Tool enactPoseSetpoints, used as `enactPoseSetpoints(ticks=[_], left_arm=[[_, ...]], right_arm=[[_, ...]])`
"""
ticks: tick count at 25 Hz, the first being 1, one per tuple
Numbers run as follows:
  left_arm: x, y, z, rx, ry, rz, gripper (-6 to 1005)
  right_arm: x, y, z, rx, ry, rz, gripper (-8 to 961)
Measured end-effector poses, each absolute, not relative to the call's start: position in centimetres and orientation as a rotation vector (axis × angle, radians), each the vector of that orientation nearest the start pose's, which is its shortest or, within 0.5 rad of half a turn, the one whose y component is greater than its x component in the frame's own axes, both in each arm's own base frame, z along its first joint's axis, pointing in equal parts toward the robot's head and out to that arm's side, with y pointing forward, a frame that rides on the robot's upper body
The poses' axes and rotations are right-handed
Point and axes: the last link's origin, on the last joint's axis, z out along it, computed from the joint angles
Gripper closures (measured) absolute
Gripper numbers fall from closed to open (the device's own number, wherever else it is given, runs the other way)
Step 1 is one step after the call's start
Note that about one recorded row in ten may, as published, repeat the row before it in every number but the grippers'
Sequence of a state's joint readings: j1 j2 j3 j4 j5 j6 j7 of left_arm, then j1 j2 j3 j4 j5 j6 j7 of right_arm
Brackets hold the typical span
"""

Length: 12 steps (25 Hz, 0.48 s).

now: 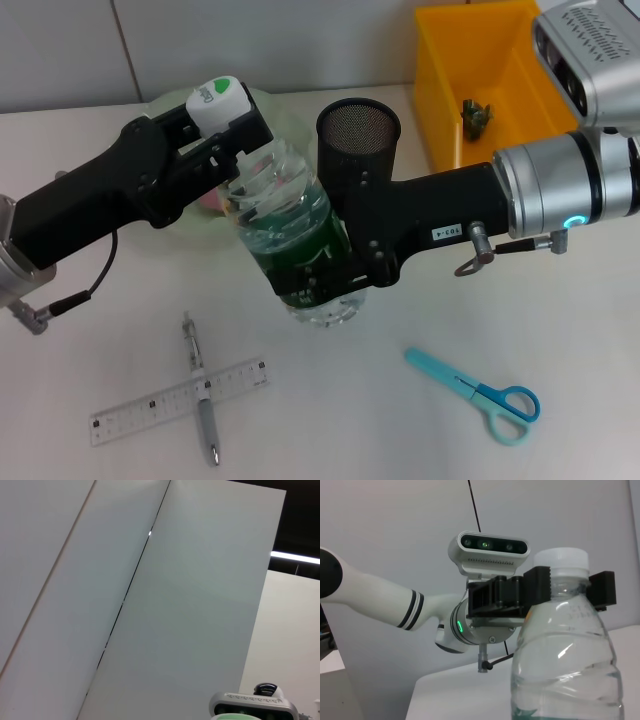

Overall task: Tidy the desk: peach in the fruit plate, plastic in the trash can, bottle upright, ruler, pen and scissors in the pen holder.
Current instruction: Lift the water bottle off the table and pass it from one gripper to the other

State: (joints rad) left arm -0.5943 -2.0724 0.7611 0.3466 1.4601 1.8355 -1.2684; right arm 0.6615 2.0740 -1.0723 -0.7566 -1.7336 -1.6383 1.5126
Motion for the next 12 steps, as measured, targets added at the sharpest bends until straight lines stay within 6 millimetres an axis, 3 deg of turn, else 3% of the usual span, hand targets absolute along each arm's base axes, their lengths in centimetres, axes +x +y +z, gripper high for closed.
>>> enactPoseSetpoints(ticks=[12], left_arm=[[-19.68, 31.70, 0.64, -2.528, -0.530, -1.621, 562]], right_arm=[[15.58, 34.21, -1.86, -3.042, 0.302, 0.864, 181]])
